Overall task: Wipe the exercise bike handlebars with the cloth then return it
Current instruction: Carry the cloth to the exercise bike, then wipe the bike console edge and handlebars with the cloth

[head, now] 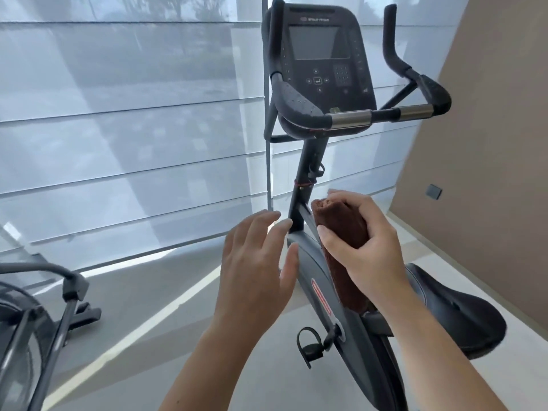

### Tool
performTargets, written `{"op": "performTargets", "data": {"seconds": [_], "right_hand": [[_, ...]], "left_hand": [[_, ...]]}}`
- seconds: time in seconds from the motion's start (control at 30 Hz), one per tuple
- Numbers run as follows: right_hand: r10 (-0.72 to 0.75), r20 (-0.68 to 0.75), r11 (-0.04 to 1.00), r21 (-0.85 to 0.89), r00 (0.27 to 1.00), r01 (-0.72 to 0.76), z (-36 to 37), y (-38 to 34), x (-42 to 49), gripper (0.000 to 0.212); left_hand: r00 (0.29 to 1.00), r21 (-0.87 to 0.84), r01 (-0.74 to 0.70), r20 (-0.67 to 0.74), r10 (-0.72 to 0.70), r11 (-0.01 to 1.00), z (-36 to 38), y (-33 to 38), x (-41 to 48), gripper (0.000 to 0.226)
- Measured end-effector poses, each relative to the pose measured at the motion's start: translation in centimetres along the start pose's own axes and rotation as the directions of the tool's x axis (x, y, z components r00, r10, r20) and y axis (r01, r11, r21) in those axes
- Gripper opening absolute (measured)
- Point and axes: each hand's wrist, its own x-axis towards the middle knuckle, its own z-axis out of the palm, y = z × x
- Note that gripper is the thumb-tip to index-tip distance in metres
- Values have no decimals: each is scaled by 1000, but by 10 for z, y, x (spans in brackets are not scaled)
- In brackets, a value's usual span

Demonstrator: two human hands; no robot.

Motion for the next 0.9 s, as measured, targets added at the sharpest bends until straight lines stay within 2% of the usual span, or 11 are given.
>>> {"op": "performTargets", "data": {"seconds": [0.27,0.57,0.77,0.83,0.9], "right_hand": [[-42,-18,999,-16,999,41,26,60,120,38],[-289,-46,953,-110,956,282,19,95,274,33],[-298,-4,937,-190,954,292,27,112,337,32],[-307,-76,920,-277,949,276,57,120,393,33],[-282,-16,925,-269,959,268,57,111,401,34]], "left_hand": [[999,-4,-23,-41,23,1000,69,-57,103,34],[990,3,-87,-108,87,996,138,-94,253,34],[986,-31,-119,-123,114,992,170,-131,305,34],[984,-119,-149,-118,135,982,185,-182,357,35],[974,-105,-188,-146,172,977,191,-188,371,35]]}}
